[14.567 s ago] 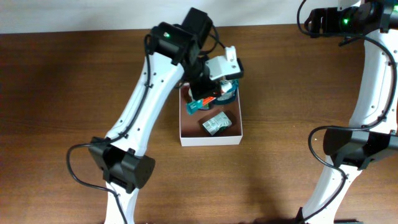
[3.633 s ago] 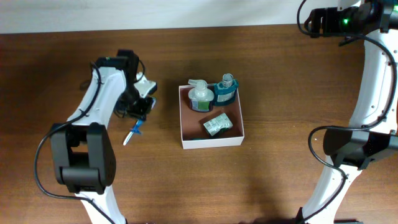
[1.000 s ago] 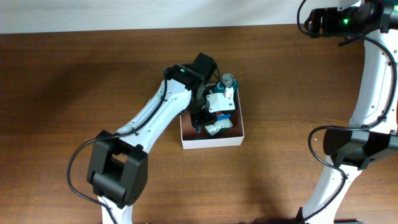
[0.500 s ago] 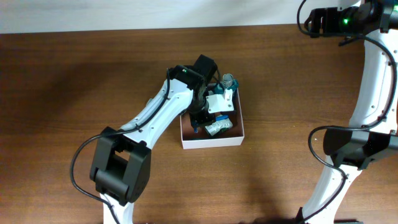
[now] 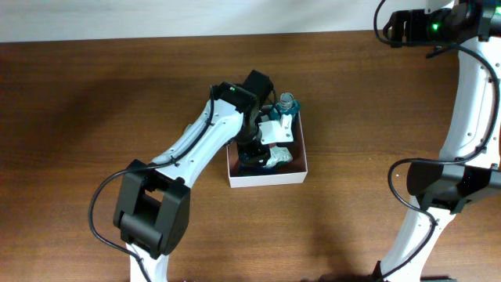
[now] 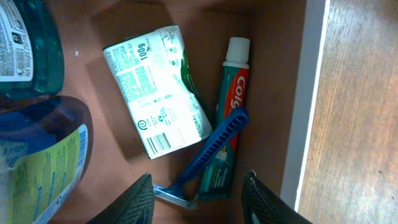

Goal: Pack container
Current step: 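Lower the blue razor into the pink box and open the left gripper, then raise the left gripper and move it back over the toothbrush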

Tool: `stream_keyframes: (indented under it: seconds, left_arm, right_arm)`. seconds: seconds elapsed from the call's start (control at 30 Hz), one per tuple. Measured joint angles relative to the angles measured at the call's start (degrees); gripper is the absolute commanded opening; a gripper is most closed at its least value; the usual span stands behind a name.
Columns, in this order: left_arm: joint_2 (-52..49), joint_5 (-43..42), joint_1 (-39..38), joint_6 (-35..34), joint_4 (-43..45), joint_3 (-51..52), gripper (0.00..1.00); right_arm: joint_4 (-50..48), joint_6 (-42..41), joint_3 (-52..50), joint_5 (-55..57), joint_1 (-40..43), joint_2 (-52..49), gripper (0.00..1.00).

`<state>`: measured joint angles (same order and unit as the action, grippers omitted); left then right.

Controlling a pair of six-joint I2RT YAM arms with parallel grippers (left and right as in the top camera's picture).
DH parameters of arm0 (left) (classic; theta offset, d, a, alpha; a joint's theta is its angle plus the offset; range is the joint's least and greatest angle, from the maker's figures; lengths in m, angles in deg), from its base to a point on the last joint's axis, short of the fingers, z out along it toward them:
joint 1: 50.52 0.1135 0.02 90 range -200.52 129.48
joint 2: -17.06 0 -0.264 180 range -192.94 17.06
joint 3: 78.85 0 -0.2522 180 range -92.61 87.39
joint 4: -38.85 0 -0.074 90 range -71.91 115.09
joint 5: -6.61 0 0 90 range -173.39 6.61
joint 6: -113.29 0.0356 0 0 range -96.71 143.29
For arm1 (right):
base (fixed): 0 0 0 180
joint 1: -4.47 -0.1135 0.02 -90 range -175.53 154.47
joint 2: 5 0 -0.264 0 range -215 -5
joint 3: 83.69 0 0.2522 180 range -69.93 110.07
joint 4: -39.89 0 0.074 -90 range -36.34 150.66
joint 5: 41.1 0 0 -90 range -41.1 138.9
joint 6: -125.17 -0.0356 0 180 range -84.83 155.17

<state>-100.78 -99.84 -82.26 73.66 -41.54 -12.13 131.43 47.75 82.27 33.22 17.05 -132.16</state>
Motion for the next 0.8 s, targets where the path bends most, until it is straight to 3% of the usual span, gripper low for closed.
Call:
stream_keyframes:
  seconds: [0.53,0.8]
  left_arm:
    - [8.81,0.02,0.72,-0.7,-2.54,-10.82,0.47]
    - [14.29,2.62,6.93,-3.48,-4.87,-11.06,0.47]
  right_arm:
    - [0.02,0.0,0.0,0.0,0.0,0.0,0.98]
    - [0.0,0.0,0.0,0.0,0.0,0.0,0.99]
